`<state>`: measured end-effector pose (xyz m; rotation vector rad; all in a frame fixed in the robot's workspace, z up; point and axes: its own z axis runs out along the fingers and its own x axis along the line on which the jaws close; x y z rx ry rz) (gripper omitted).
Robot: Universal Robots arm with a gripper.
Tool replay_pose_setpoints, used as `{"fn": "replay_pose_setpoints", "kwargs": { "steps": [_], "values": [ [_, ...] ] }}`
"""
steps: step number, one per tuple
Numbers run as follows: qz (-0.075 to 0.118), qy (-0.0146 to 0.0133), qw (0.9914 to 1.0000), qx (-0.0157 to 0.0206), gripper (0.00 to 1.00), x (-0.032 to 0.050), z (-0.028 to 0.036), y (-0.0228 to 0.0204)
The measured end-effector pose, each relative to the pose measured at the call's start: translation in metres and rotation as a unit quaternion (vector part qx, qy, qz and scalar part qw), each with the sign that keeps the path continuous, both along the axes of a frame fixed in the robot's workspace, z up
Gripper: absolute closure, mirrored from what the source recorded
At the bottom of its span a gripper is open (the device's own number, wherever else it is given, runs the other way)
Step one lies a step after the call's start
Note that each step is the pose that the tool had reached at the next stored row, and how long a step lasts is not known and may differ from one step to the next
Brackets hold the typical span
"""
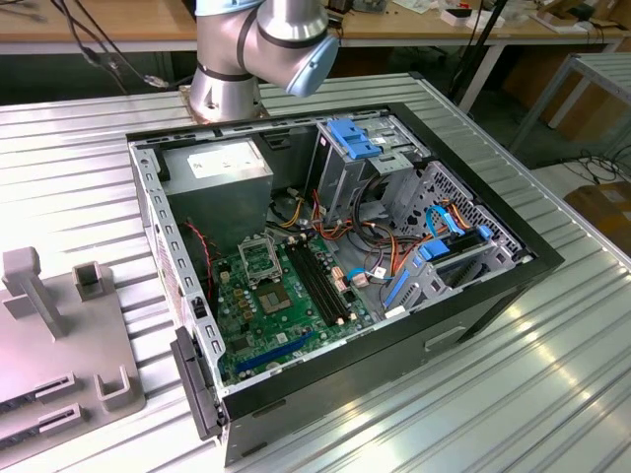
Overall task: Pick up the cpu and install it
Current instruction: 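Reach for the cpu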
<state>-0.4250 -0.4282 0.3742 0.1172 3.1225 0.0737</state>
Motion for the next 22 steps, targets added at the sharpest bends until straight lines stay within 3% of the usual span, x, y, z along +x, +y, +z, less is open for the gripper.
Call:
{"fn": "replay_pose_setpoints", "kwargs": {
  "steps": [4, 13, 15, 16, 18, 20, 22],
  "values": [
    [0.0, 0.0, 1.0, 0.0, 0.89, -0.0133, -0.0005, 0.0],
    [0.0, 0.0, 1.0, 0.0001, 0.89, -0.0305, -0.0012, -0.0019],
    [0.0, 0.0, 1.0, 0.0002, 0.89, -0.0403, -0.0015, -0.0022],
    [0.0, 0.0001, 1.0, 0.0002, 0.89, -0.0419, -0.0022, -0.0099],
    [0.0, 0.0004, 1.0, 0.0002, 0.89, -0.0419, -0.0033, -0.0176],
    [-0.001, 0.0008, 1.0, 0.0001, 0.89, -0.0419, -0.0041, -0.0232],
    [-0.003, 0.0007, 0.99999, 0.0003, 0.89, -0.0408, -0.0065, -0.0249]
  ]
}}
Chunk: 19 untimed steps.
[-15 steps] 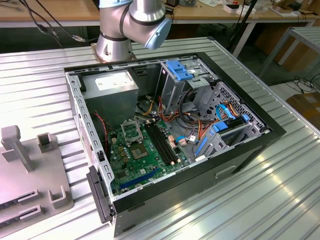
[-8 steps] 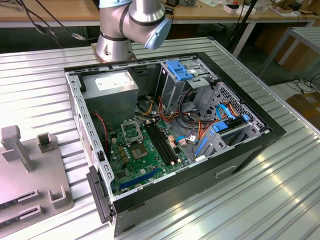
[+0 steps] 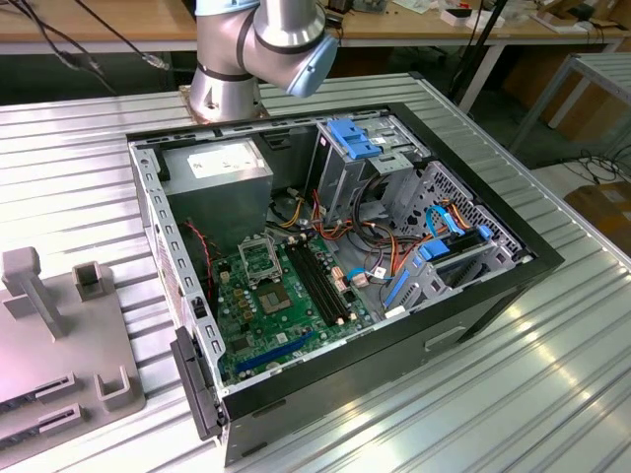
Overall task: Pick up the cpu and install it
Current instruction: 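Reach for the cpu, then pick up the cpu and move it towards the insertion slot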
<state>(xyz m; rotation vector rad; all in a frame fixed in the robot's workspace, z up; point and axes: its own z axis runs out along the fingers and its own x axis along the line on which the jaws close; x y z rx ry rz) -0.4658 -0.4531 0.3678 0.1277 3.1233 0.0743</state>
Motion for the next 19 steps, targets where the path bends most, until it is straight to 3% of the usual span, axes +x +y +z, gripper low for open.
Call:
{"fn": "replay_pose_setpoints", "kwargs": {
  "steps": [5, 19],
  "values": [
    [-0.012, 0.0002, 0.99993, -0.0001, 0.89, 0.0036, -0.0053, 0.0],
    [-0.013, 0.0001, 0.99991, -0.0001, 0.89, 0.0036, -0.0054, 0.0]
  ]
}}
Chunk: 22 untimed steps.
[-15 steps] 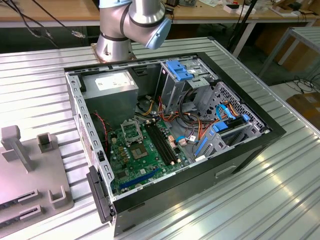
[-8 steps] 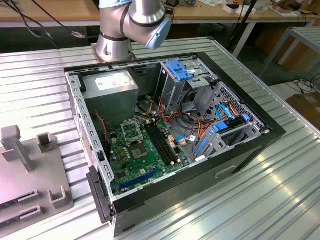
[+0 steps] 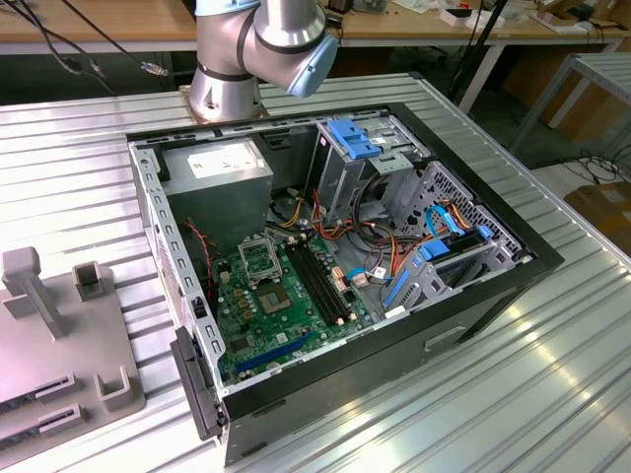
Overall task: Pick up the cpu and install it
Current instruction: 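Pick up the cpu and move it towards the insertion slot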
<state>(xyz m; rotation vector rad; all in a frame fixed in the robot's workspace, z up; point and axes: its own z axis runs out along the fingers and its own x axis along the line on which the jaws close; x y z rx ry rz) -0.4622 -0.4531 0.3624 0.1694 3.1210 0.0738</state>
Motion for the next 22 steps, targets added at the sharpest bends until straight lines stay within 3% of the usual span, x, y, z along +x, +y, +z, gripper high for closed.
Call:
{"fn": "replay_pose_setpoints", "kwargs": {
  "steps": [7, 8, 13, 14, 22],
  "values": [
    [0.0, 0.0, 1.0, 0.0, 0.89, 0.0, 0.0, 0.0],
    [0.0, 0.0, 1.0, 0.0, 0.83, 0.0, 0.0, 0.0],
    [-0.001, 0.0, 1.0, 0.0, 0.82, 0.0, 0.0, 0.0],
    [-0.001, 0.0, 1.0, 0.0, 0.75, 0.0, 0.0, 0.0],
    [-0.002, 0.0, 1.0, 0.0, 0.75, 0.0, 0.0, 0.0]
  ]
}}
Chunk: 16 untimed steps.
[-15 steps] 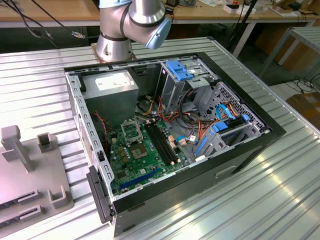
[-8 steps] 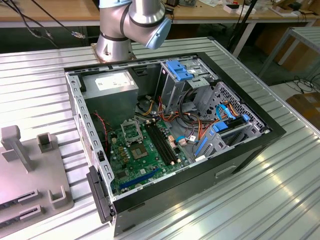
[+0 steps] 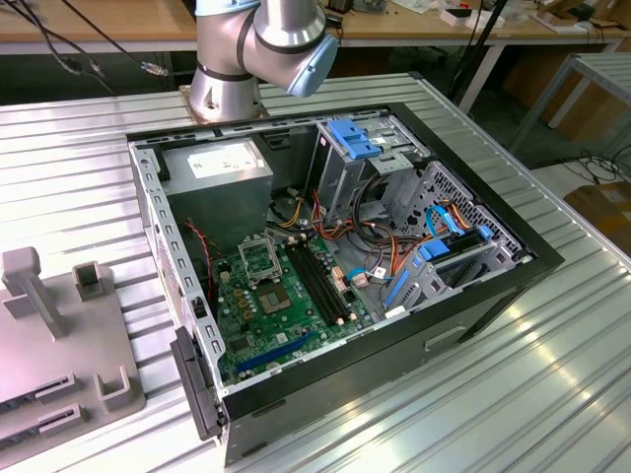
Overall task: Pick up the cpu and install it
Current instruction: 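Pick up the cpu and move it towards the insertion slot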
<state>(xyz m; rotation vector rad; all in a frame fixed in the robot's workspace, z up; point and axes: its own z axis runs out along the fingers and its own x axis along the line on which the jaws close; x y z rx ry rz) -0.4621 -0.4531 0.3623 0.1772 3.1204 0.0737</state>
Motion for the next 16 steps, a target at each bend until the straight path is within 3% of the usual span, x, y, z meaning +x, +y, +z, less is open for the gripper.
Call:
{"fn": "replay_pose_setpoints", "kwargs": {
  "steps": [10, 11, 16],
  "values": [
    [0.0, 0.0, 1.0, 0.0, 0.75, 0.0, 0.0, 0.0],
    [0.0, 0.0, 1.0, 0.0, 0.68, 0.0, 0.0, 0.0],
    [-0.001, -0.0001, 1.0, 0.0001, 0.68, 0.0, -0.0001, 0.0]
  ]
}}
